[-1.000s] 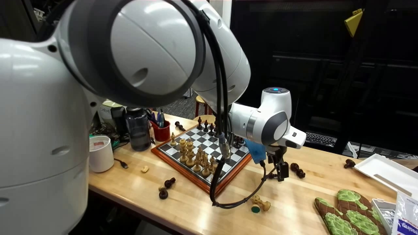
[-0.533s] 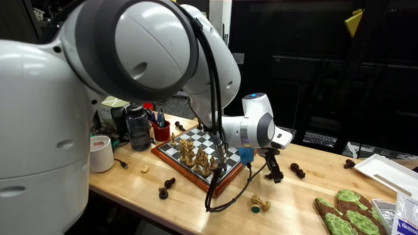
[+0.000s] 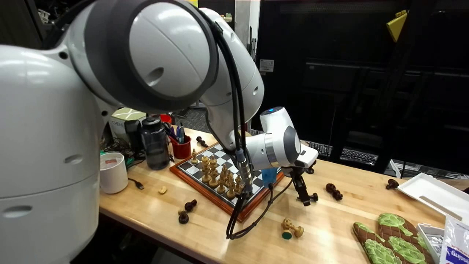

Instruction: Pick up the black chess piece lying on the table and put it on the chess board

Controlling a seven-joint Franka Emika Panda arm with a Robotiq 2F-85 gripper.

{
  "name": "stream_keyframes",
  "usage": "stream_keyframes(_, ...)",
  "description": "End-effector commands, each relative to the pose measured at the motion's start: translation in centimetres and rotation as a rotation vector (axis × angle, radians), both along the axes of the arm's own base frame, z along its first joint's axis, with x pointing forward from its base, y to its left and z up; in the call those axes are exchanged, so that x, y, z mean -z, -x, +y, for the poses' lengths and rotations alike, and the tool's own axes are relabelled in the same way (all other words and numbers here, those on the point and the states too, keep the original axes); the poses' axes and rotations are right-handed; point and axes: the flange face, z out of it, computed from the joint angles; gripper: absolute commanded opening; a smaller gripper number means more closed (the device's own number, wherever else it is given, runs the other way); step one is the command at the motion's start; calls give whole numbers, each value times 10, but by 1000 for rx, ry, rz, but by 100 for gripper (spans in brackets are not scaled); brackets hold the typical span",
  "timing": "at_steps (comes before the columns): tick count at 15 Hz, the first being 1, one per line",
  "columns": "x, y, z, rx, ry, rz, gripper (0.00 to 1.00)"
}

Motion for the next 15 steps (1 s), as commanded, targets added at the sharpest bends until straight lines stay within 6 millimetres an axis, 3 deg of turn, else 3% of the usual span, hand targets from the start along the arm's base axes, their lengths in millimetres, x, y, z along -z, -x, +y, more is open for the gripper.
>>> stream_keyframes(1,1,2,6,7,33,-13,73)
stream_keyframes(10,2,0,14,-4,42,-3,5)
stream_keyframes(11,-1,0,16,-9,29,-1,1)
stream_keyframes(12,-3,2,18,-13,18,2,6)
stream_keyframes(15,-21,10,22,-18,-50,3,6)
